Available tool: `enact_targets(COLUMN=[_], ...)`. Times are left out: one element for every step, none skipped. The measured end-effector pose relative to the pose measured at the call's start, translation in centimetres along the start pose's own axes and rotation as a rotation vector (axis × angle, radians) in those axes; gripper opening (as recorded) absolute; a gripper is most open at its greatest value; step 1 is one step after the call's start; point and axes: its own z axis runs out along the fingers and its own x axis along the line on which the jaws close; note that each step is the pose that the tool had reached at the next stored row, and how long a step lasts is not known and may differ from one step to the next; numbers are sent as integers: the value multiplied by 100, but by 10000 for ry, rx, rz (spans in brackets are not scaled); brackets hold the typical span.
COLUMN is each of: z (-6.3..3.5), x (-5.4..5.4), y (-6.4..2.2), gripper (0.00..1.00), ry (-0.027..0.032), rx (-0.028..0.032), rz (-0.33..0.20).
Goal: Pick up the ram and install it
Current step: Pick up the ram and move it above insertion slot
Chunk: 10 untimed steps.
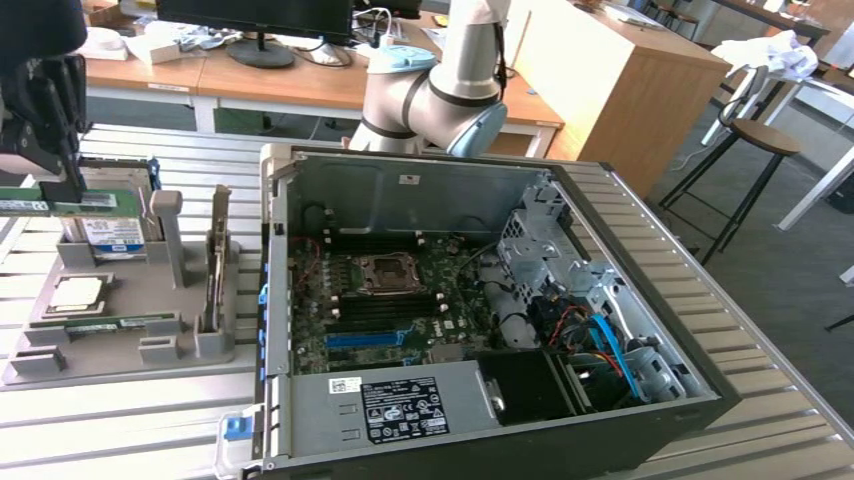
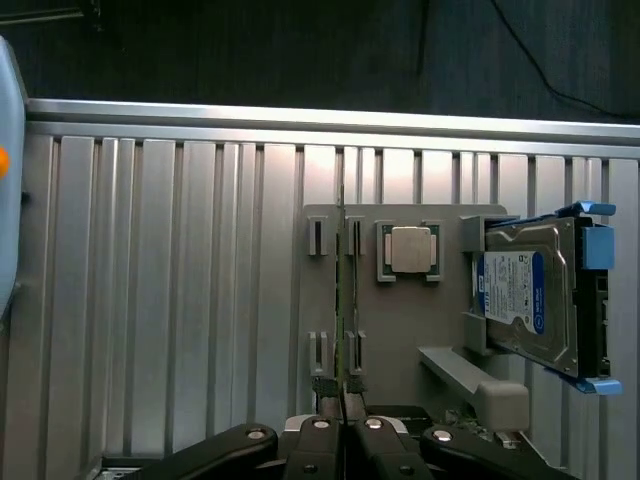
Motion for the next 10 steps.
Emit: enact_targets(z=[-14,-27,-37,-40,-40,-40,-41,-41,-41,-41], x=[-1,-1,-1,-1,-1,-1,-2,-2,-2,-2], y=[1,1,2,2,2,2,1,2,2,2], gripper=[11,11,11,11,11,11,11,11,11,11], ry=[-1,-1,-1,-1,-2,-2,-1,0,0,0], rx=[0,0,1,2,2,2,1,1,0,0], rz=[1,2,3,3,3,3,3,3,4,4])
